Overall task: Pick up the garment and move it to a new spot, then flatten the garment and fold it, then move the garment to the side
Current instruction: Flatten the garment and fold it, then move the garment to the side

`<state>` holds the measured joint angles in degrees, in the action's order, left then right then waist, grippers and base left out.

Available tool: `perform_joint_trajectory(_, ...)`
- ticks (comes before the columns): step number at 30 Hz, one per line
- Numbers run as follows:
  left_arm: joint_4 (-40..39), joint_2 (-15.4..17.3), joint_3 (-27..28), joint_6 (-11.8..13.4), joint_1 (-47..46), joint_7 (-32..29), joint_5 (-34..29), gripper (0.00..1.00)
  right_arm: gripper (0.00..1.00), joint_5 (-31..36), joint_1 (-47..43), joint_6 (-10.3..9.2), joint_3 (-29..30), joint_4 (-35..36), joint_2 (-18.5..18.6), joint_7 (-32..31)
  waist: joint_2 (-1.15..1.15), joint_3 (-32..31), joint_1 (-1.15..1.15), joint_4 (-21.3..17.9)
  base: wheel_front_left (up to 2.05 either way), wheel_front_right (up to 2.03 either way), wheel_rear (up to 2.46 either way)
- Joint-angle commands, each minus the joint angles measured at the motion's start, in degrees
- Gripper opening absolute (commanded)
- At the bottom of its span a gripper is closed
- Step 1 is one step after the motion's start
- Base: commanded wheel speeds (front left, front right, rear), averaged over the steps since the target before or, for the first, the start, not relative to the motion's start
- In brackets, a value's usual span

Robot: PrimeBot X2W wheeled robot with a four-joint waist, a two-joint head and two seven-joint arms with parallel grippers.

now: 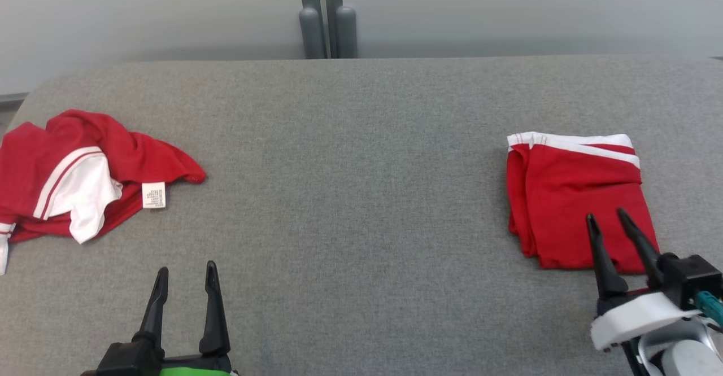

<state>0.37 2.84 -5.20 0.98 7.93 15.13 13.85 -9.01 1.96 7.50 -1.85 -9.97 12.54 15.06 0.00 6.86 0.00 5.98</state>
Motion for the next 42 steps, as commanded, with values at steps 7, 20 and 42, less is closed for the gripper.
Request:
perform_joint_trajectory(7,1.2,0.1,2.5,-2.2,4.8,0.0,-1.0,1.0,1.0,-2.0,-9.4,-0.02,8.6,-0.7,3.5,0.2,0.0,-7.9,0.0,-3.4,0.0,0.0,0.0)
perform_joint_trajectory(20,1.9,0.1,2.9,-4.4,6.1,0.0,-0.5,1.0,1.0,-3.1,-11.2,-0.02,11.1,-3.0,1.5,0.2,0.0,-8.8,0.0,-3.7,0.0,0.0,0.0)
perform_joint_trajectory(42,2.3,0.1,-4.5,-3.4,-4.9,0.0,0.3,1.0,1.0,-18.1,22.3,-0.01,1.2,-28.9,10.3,-25.1,0.0,7.0,0.0,2.8,0.0,0.0,0.0)
